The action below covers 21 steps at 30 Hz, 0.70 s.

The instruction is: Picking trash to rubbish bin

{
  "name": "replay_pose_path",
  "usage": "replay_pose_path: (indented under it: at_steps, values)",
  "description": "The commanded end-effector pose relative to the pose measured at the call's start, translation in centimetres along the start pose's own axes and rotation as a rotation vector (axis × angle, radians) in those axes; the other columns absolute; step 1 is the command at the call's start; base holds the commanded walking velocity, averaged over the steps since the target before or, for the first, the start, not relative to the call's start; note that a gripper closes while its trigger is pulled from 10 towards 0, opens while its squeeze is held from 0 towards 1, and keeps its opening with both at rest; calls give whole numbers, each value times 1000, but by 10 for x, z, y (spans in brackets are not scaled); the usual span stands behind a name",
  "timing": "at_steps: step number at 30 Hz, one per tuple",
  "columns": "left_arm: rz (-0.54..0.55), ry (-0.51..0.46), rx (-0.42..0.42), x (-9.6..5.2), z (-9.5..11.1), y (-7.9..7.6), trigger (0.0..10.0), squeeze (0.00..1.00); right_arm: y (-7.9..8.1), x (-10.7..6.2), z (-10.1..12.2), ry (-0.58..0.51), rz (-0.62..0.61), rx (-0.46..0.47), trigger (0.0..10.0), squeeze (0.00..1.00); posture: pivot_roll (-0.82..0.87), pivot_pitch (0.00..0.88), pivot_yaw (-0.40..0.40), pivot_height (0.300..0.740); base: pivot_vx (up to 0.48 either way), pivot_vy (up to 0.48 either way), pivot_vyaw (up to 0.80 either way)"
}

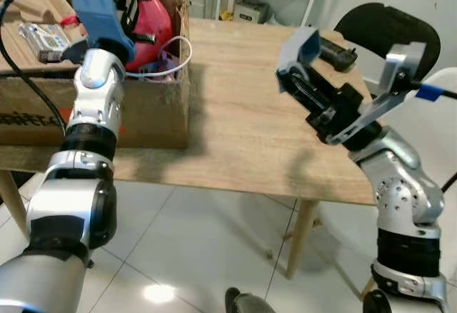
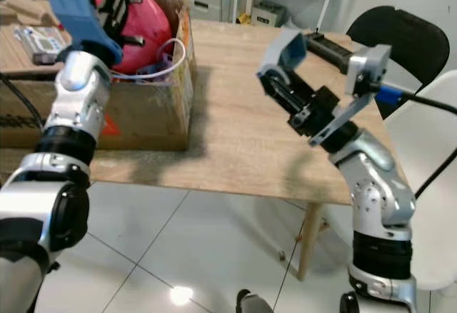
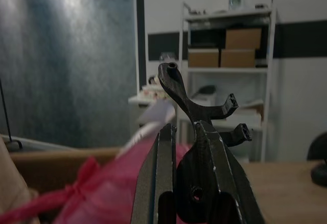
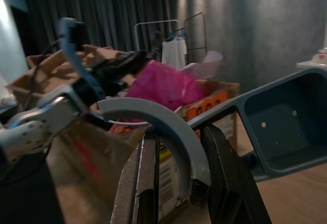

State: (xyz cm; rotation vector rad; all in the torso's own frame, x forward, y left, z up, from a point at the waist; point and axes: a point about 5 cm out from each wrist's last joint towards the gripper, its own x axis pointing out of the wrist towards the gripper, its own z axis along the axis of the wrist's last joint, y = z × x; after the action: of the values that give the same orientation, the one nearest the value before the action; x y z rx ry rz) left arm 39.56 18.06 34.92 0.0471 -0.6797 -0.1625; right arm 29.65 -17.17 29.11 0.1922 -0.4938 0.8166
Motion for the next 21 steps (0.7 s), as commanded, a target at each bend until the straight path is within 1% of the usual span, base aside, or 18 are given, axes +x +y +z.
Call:
replay_pose_path:
  at_steps: [1, 2, 4, 5, 7, 9, 10, 12, 13, 14, 15, 16, 21]
  values:
    - [7, -9, 41, -1, 4, 7, 10000, 0, -9, -1, 7, -40, -62, -13, 10000, 0, -45, 185, -16, 740, 0, 0, 0]
    - [18, -4, 75, -3, 5, 12, 10000, 0, -13, 0, 9, -54, -95, -10, 10000, 0, -40, 184, -17, 740, 0, 0, 0]
    - [27, 0, 109, -5, 6, 16, 10000, 0, -17, 1, 10, -66, -120, -7, 10000, 0, -40, 184, -17, 740, 0, 0, 0]
    - [48, 18, 164, -8, 5, 23, 10000, 0, -21, 1, 12, -79, -149, -8, 10000, 0, -34, 184, -18, 740, 0, 0, 0]
    - [73, 42, 216, -11, 4, 31, 10000, 0, -26, 1, 14, -94, -189, -9, 10000, 0, -34, 184, -18, 740, 0, 0, 0]
    - [110, 95, 308, -18, -1, 45, 10000, 0, -33, -1, 16, -108, -235, -4, 10000, 0, -27, 183, -21, 740, 0, 0, 0]
    - [110, 95, 308, -18, -1, 45, 10000, 0, -33, -1, 16, -108, -235, -4, 10000, 0, -27, 183, -21, 740, 0, 0, 0]
    - [138, 142, 403, -25, -6, 55, 10000, 0, -37, -1, 17, -118, -257, 5, 10000, 0, -23, 181, -19, 740, 0, 0, 0]
    - [143, 155, 446, -27, -8, 58, 10000, 0, -37, 0, 17, -117, -251, 5, 10000, 0, -22, 180, -18, 740, 0, 0, 0]
    - [145, 160, 472, -29, -8, 59, 10000, 0, -36, 1, 17, -117, -243, 5, 10000, 0, -22, 180, -18, 740, 0, 0, 0]
    - [145, 160, 472, -29, -8, 59, 10000, 0, -36, 1, 17, -117, -243, 5, 10000, 0, -22, 180, -18, 740, 0, 0, 0]
    - [141, 169, 491, -30, -10, 59, 10000, 0, -34, 1, 16, -113, -222, 8, 10000, 0, -19, 176, -18, 740, 0, 0, 0]
    - [129, 180, 484, -33, -18, 52, 10000, 0, -11, 4, 4, -15, -35, -1, 10000, 0, -21, 173, -19, 740, 0, 0, 0]
